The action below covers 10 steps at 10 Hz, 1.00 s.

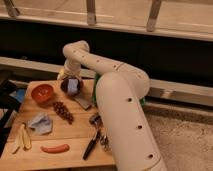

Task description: Place sponge in red bowl

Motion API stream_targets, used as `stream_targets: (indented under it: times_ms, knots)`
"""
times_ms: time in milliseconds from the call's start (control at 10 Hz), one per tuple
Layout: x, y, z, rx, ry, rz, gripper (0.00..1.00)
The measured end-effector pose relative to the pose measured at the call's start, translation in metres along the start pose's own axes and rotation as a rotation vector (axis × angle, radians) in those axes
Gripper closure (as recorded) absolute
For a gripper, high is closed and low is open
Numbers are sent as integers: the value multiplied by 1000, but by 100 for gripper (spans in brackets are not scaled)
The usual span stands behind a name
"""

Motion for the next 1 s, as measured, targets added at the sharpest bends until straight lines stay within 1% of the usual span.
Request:
stream_targets:
  times_ms: [100, 300, 500, 800, 1000]
  knots:
    - [-1, -1, 2, -4, -2, 4, 20]
    - [-3, -1, 16, -14, 1, 11, 20]
    - [-2, -5, 29, -24, 15, 24, 20]
    - [-1, -5, 45, -25, 33, 34, 20]
    - [-3, -17, 54, -22, 45, 53, 20]
